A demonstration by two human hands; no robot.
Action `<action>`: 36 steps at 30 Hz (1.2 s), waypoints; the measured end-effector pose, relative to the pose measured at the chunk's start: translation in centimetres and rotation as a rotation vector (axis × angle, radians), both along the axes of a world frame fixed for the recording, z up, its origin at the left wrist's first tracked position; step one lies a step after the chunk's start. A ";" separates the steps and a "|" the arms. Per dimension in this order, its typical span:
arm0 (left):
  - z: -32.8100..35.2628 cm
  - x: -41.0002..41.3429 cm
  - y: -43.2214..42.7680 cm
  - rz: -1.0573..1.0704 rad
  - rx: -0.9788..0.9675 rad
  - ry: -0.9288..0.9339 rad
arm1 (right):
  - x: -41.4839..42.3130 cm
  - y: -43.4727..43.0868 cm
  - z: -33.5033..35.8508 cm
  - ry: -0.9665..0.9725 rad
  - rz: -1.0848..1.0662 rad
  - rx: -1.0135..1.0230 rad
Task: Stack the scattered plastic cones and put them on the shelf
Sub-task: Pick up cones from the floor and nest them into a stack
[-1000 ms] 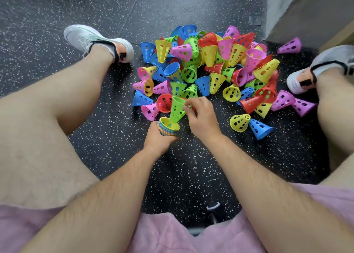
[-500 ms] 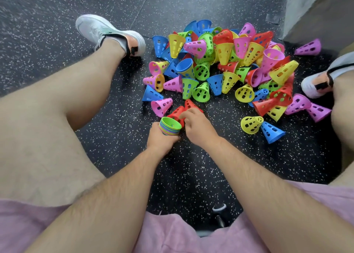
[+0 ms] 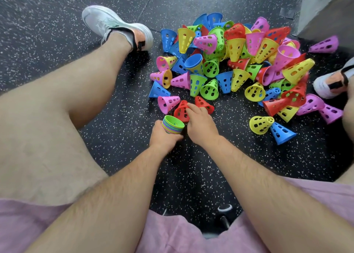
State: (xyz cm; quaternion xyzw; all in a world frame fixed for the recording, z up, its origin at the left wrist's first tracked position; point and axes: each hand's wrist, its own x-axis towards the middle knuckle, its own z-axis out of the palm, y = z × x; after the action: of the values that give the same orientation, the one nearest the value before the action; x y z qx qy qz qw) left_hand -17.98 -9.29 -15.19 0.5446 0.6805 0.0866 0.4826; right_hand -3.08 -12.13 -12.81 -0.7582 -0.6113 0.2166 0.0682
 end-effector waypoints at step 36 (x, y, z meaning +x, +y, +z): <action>0.7 4.8 0.5 -0.054 0.129 -0.133 | 4.1 0.6 -2.1 0.397 -0.565 0.064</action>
State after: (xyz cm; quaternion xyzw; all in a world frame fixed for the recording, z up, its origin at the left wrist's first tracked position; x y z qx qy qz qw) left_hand -13.15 -8.84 -14.52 0.5856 0.6250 0.1532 0.4929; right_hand 1.05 -11.51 -14.87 -0.8380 -0.3584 0.3133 0.2667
